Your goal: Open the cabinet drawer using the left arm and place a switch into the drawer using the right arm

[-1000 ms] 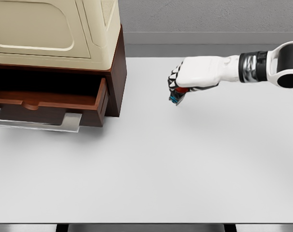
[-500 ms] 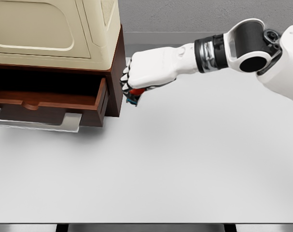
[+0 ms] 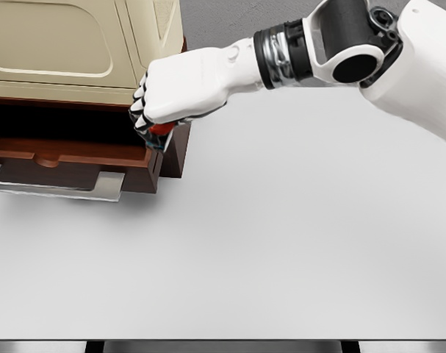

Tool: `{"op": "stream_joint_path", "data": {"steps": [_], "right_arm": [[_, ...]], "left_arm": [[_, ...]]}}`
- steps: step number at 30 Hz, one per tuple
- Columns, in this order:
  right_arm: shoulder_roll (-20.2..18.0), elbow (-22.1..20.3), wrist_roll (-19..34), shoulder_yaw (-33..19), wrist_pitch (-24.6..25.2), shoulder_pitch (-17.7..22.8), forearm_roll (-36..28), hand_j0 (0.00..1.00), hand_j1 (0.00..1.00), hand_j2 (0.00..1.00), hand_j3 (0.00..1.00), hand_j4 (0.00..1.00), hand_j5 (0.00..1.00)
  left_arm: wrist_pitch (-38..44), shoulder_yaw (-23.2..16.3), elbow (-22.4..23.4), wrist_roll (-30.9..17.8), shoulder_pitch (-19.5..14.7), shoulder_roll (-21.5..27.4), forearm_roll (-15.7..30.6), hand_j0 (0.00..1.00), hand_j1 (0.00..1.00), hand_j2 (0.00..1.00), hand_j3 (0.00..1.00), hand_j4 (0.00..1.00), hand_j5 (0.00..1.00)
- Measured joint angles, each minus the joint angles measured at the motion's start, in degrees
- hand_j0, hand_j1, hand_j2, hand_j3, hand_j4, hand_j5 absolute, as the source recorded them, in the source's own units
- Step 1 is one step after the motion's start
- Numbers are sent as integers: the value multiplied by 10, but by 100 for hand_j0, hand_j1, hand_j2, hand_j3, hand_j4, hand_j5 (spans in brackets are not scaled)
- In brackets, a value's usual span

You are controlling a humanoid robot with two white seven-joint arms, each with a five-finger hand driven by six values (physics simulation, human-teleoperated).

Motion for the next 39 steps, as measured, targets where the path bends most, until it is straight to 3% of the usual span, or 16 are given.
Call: {"op": "stream_joint_path", "data": {"steps": [5, 13, 19, 20, 21, 30, 33, 36, 39], "right_arm": [[42, 37, 0, 5, 0, -23, -2, 43, 43, 43, 43, 43, 43], [135, 157, 0, 28, 0, -36, -1, 43, 43, 43, 43, 43, 43], [185, 213, 0, 43, 0, -42, 0, 47, 47, 47, 47, 47, 47], [190, 221, 0, 44, 0, -43, 0, 58, 58, 58, 58, 58, 58], [194, 227, 0, 44, 0, -43, 1, 100, 100, 100, 100, 100, 100], [199, 234, 0, 37, 0, -46, 11, 100, 100, 100, 100, 100, 100], [133, 158, 0, 23, 0, -6, 9, 100, 100, 100, 100, 100, 100], [-23, 7, 0, -10, -1, 82, 7, 100, 100, 100, 100, 100, 100], [-181, -71, 0, -87, 1, 211, 2, 100, 100, 100, 100, 100, 100]], "left_arm": [[-1, 0, 0, 0, 0, 0, -1, 100, 100, 100, 100, 100, 100], [-1, -1, 0, 0, 1, -5, -12, 100, 100, 100, 100, 100, 100], [-1, -2, 0, 0, 1, -7, -14, 100, 100, 100, 100, 100, 100], [-1, -2, 0, 0, 1, -7, -15, 100, 100, 100, 100, 100, 100], [-1, -2, 0, 0, 1, -7, -15, 100, 100, 100, 100, 100, 100], [-1, -3, 0, 0, 1, -8, -17, 100, 100, 100, 100, 100, 100], [-1, -3, 0, 0, 1, -9, -17, 100, 100, 100, 100, 100, 100], [-4, -3, 0, 0, 1, -12, -18, 100, 100, 100, 100, 100, 100], [-28, -1, 0, 0, 1, -24, -19, 100, 100, 100, 100, 100, 100]]}}
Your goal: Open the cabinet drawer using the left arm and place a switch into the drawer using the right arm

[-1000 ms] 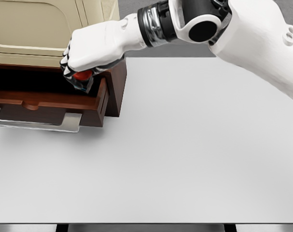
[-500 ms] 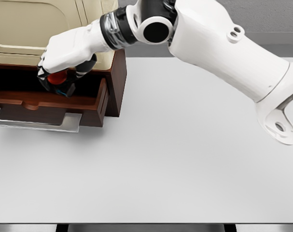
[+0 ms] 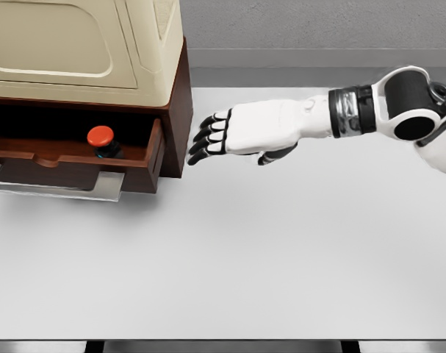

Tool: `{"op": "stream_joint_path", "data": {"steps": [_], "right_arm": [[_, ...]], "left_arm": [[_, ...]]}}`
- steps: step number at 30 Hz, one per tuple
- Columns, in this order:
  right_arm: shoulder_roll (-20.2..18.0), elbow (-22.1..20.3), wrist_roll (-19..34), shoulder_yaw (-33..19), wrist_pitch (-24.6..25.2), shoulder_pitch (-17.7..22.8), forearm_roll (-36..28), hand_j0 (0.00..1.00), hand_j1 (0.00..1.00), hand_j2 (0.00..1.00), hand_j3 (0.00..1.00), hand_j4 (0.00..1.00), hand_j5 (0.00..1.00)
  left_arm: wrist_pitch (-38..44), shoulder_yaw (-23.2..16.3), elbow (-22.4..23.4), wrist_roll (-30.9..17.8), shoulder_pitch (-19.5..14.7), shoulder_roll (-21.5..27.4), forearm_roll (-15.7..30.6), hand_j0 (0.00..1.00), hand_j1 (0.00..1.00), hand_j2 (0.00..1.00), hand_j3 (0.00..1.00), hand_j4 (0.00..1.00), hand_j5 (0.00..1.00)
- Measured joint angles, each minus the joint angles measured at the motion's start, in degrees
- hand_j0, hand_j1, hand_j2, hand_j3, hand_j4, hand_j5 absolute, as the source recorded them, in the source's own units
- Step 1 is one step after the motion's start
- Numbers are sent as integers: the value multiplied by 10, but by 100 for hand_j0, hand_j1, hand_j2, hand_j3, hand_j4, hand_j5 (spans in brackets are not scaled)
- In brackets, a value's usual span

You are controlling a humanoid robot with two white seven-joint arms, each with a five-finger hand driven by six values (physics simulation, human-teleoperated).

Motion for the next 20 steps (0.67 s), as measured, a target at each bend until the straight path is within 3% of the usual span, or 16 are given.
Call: {"op": "stream_joint_path", "data": {"steps": [2, 7, 14, 20], "right_arm": [[-69, -21, 1, -60, -2, 77, 4, 100, 100, 100, 100, 100, 100], [-144, -38, 0, -132, -1, 110, 4, 100, 100, 100, 100, 100, 100], [-173, -40, 0, -143, -1, 123, 7, 100, 100, 100, 100, 100, 100], [-175, -40, 0, -137, -1, 127, 9, 100, 100, 100, 100, 100, 100]], "left_arm": [[-22, 0, 0, 0, -1, -14, -1, 100, 100, 100, 100, 100, 100], [-51, 2, -1, 0, -6, -79, -20, 100, 100, 100, 100, 100, 100], [-60, 1, -1, 0, -5, -186, -67, 100, 100, 100, 100, 100, 100], [-60, 0, 0, 0, -3, -209, -72, 100, 100, 100, 100, 100, 100]]}}
